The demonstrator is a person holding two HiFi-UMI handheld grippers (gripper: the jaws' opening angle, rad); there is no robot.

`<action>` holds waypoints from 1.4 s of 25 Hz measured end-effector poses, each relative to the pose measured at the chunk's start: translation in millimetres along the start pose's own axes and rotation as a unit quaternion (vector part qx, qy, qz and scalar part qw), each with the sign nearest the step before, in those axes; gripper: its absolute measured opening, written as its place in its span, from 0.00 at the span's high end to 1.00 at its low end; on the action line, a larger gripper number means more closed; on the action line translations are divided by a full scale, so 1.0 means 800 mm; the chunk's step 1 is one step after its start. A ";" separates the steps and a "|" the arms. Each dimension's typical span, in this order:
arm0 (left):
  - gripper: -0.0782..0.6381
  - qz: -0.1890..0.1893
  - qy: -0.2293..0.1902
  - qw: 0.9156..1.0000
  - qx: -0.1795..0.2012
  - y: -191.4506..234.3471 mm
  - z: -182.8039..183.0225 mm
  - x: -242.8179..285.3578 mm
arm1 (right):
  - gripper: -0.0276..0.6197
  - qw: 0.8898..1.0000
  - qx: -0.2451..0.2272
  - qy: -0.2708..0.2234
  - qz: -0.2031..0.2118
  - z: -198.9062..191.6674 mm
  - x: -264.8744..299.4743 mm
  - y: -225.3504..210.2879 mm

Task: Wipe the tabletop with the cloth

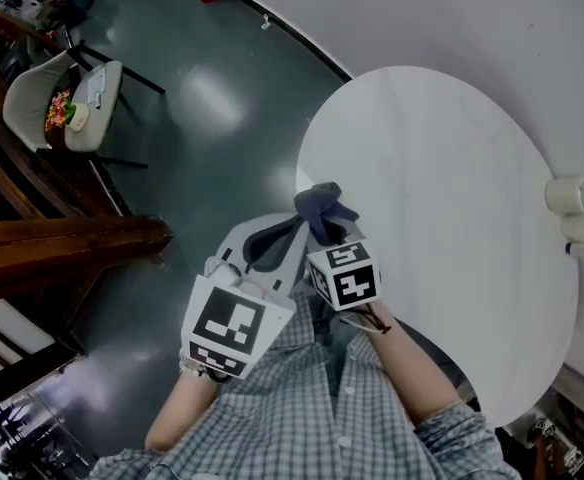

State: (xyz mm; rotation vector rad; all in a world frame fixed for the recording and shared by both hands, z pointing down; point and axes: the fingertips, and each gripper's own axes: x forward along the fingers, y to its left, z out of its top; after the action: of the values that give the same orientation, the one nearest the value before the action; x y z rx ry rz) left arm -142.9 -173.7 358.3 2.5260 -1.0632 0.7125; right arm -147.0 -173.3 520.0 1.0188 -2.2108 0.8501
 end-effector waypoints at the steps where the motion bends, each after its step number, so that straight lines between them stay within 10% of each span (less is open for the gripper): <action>1: 0.88 0.000 -0.002 1.000 0.000 0.000 0.001 -0.001 | 0.88 1.000 -0.003 0.002 0.004 0.006 0.005 0.002; 18: 0.88 -0.026 -0.013 1.000 0.011 0.002 0.005 -0.010 | 0.88 0.999 -0.049 0.004 -0.006 0.038 0.031 -0.001; 35: 0.88 -0.104 -0.019 0.993 0.042 -0.096 0.050 0.054 | 0.88 0.995 -0.020 -0.003 -0.093 -0.024 -0.087 -0.140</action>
State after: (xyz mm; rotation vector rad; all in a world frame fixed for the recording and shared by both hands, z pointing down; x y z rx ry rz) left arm -48.1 -164.9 342.7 2.6820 -0.7807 0.6660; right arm -14.7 -185.3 518.4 1.1874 -2.0909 0.7184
